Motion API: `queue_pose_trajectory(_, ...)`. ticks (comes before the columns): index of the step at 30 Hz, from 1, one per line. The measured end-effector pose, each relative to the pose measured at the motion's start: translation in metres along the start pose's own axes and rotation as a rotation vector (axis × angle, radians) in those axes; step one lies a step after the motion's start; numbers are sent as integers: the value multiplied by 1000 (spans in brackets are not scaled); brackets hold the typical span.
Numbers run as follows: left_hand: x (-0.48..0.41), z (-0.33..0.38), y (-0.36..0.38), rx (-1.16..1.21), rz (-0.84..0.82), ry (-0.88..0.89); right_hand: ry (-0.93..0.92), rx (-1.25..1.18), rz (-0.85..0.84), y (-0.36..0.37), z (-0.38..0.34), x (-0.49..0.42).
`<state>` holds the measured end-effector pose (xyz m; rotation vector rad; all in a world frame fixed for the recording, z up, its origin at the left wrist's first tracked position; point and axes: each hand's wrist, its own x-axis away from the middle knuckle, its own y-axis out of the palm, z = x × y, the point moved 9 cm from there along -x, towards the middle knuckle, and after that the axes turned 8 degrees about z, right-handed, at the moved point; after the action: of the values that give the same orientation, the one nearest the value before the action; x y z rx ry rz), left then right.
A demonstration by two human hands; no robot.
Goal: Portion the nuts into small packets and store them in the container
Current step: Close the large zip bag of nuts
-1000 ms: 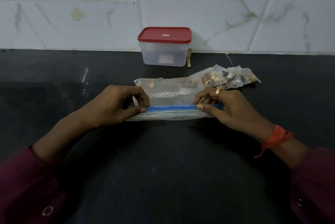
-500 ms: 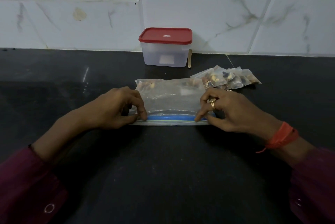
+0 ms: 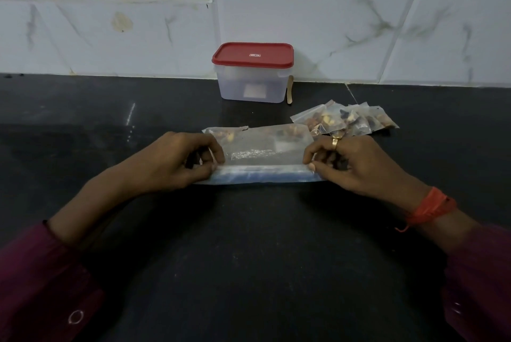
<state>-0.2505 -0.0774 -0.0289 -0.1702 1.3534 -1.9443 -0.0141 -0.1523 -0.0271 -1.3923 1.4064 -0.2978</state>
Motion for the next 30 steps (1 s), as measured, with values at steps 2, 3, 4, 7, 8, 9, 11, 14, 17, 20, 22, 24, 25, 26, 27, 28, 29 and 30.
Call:
queue_pose_trajectory(2,-1,-4,2,-45,22,-6,-15,85,-1,3,3,-1)
queue_pose_trajectory(3,-1,-5,5,-80,9,-3,-7,122,-13,4,6,-1)
queue_pose_trajectory(4,-1,-7,7,-94,-8,-5,2,141,-34,6,8,-1)
queue_pose_trajectory(7,2,-8,6,-82,-66,-24,7,114,-124,9,11,1)
queue_pose_trajectory(8,3,-8,6,-77,-90,-38,5,104,-146,8,11,1)
queue_pose_trajectory(9,3,-8,5,-84,-114,-51,-2,103,-164,7,11,2)
queue_pose_trajectory(11,4,-8,4,-120,-137,-45,-29,118,-166,5,9,3)
queue_pose_trajectory(14,2,-5,-1,-88,-76,-5,4,28,-55,-4,13,1)
queue_pose_trajectory(17,0,-5,-5,-2,9,-17,45,-54,34,-8,18,0)
queue_pose_trajectory(20,0,-7,-4,-113,49,13,-2,86,44,-7,16,0)
queue_pose_trajectory(22,0,-12,-2,-199,15,6,-1,104,6,-5,18,0)
queue_pose_trajectory(24,1,-17,1,-214,-57,-20,-16,146,-51,-1,19,1)
queue_pose_trajectory(25,2,-17,1,-220,-79,-21,-19,156,-55,0,20,1)
queue_pose_trajectory(26,1,-16,1,-217,-74,-13,-7,130,-38,-1,21,1)
queue_pose_trajectory(27,1,-15,-1,-193,-48,-3,23,67,-9,-3,24,0)
queue_pose_trajectory(28,0,-14,-3,-151,-19,-4,54,-6,20,-5,26,0)
queue_pose_trajectory(29,0,-14,-3,-98,10,-13,75,-57,39,-6,28,-1)
queue_pose_trajectory(30,0,-15,-4,-61,36,-30,75,-58,49,-5,28,-1)
